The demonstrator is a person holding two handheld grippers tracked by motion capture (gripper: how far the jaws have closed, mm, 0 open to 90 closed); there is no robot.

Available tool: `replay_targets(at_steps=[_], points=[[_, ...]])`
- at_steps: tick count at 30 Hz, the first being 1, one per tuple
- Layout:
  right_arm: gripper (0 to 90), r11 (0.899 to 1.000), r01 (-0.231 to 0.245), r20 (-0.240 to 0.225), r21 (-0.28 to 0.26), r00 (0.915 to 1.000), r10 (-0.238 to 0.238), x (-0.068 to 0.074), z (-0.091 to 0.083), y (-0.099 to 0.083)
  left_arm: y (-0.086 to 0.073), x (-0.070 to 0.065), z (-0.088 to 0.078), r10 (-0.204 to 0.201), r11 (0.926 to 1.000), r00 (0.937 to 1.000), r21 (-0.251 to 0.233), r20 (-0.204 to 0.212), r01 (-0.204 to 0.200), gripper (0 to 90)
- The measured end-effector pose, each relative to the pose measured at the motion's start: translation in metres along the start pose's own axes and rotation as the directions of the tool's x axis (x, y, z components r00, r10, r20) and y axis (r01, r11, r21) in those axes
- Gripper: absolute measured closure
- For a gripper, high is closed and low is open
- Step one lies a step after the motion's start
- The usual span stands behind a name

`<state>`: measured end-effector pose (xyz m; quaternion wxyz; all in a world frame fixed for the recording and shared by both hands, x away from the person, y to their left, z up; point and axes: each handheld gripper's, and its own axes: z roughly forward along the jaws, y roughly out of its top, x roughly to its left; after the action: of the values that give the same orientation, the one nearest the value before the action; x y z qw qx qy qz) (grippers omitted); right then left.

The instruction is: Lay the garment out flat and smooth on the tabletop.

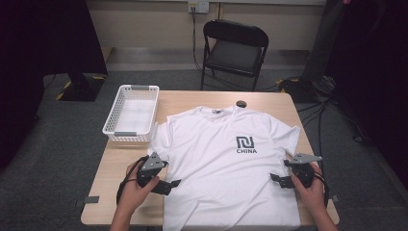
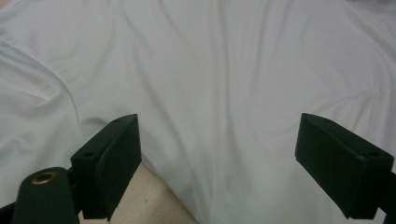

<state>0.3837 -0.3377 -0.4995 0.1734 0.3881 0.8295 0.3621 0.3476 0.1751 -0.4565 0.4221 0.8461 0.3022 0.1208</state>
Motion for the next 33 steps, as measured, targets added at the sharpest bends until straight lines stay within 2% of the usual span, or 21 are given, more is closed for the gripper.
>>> replay_targets(at_steps=[23, 33], points=[[13.1, 1.000, 0.000, 0.000, 0.000, 1.0000, 0.000, 0.000, 0.000, 0.000, -0.010, 0.011, -0.015, -0.024, 0.9995, 0.9995, -0.022, -0.019, 0.023, 14.4], [13.1, 1.000, -0.001, 0.000, 0.001, 1.0000, 0.001, 0.000, 0.000, 0.000, -0.014, 0.014, -0.018, -0.014, 0.9998, 0.9995, -0.015, -0.026, 0.014, 14.4]])
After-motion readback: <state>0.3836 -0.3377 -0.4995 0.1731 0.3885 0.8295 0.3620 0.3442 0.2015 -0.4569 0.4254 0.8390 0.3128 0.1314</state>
